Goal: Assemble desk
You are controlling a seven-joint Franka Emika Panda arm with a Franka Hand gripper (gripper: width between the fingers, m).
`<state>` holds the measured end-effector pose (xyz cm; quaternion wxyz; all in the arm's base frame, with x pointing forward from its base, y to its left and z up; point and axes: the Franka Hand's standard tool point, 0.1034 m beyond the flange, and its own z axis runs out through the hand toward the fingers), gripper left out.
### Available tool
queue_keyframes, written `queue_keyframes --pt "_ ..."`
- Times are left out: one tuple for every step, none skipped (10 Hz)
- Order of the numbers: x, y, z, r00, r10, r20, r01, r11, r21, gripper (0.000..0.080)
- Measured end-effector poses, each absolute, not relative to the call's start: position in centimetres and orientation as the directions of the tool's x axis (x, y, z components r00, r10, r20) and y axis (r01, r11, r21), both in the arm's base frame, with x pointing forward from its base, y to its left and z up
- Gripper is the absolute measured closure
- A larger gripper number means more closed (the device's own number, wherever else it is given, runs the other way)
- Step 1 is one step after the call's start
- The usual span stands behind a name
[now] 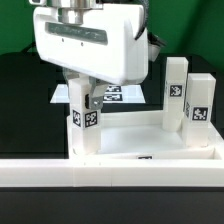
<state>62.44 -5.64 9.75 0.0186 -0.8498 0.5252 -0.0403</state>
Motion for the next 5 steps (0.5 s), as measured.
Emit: queue_keyframes --pt "62.44 -5.46 9.72 0.306 -0.951 0.036 -0.948 -0.308 -0.080 0.0509" --pt "62.47 -5.30 9.76 0.158 -0.987 0.035 -0.984 -0.161 -0.082 0.0509" --pt "62.46 -5.38 9.78 0.108 -0.994 0.034 -0.990 -0.110 -0.083 0.0509" --pt "62.47 -5.40 9.80 0.065 -0.997 0.031 -0.994 -0.067 -0.085 0.0509" --pt "62.46 -5.43 9.79 0.070 -0.997 0.031 -0.994 -0.072 -0.085 0.0509"
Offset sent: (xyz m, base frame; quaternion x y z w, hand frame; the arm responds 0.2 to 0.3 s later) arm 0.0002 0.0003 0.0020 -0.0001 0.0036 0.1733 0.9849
